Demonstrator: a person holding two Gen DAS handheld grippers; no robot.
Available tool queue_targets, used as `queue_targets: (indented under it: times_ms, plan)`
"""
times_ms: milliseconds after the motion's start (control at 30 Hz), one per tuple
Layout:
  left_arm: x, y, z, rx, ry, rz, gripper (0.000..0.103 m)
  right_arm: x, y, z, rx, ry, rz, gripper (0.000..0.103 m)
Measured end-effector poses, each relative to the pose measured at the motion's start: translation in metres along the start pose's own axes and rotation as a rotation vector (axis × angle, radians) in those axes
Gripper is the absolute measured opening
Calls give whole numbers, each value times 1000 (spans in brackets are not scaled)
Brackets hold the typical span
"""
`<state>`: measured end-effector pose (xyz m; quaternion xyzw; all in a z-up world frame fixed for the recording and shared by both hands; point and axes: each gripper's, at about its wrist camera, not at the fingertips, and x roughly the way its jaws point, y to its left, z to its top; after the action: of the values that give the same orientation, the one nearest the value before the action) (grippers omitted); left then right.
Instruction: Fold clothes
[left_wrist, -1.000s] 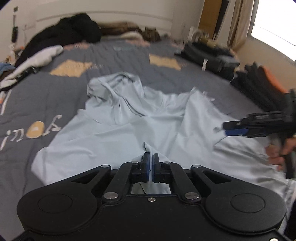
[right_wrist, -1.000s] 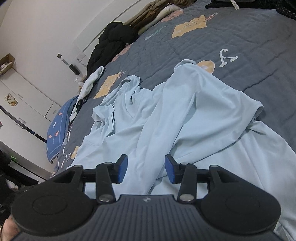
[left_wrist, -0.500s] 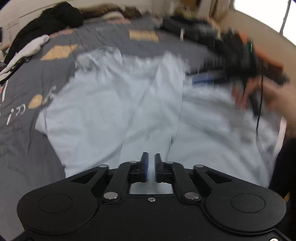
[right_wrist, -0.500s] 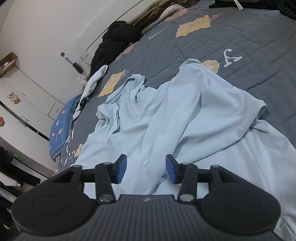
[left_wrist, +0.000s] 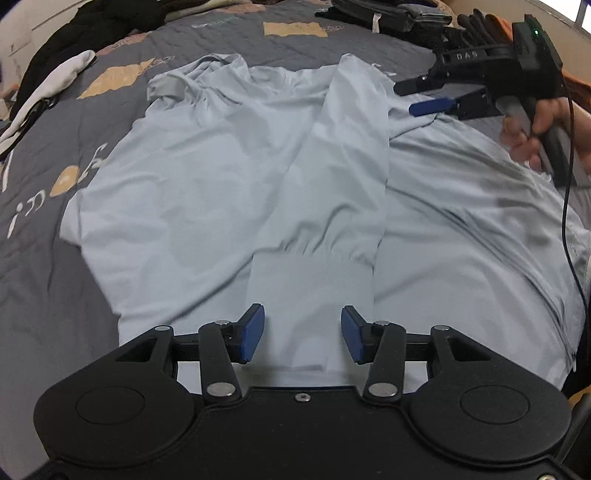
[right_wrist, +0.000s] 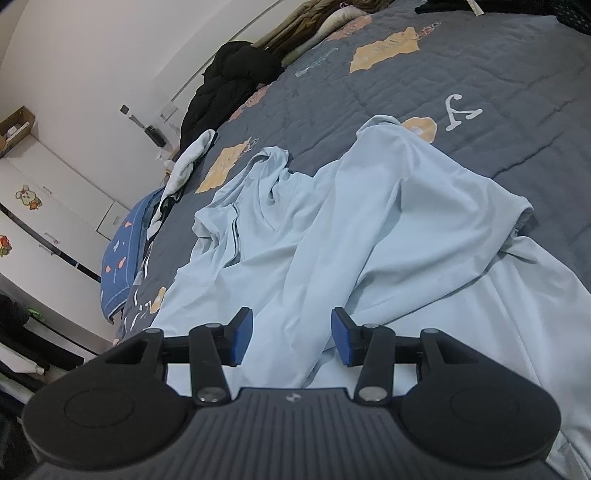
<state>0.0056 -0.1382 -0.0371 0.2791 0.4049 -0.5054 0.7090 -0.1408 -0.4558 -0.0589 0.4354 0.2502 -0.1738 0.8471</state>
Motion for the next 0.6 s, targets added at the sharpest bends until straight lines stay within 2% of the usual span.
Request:
queue_targets:
  times_ms: [167,300,333,367,467,600]
  plan:
    - [6,-10,-11,54,35,63,41,-1,1,0,0,2,5,46]
    - [14,-11,-11,50,31,59,41,1,5,-3,-15,13,9,46]
    - [14,-11,-11,47,33,53,33,1,6,-4,-18,15,10,47]
    - [15,-10,-11,45,34,48,20,2,8,-5,-22,17,12,47]
    - [18,-8,-12,36,39,31,3,3,10,-6,-28,22,14,47]
    - [7,-1,-10,3,4,23,2,4,9,-6,-26,25,13,47]
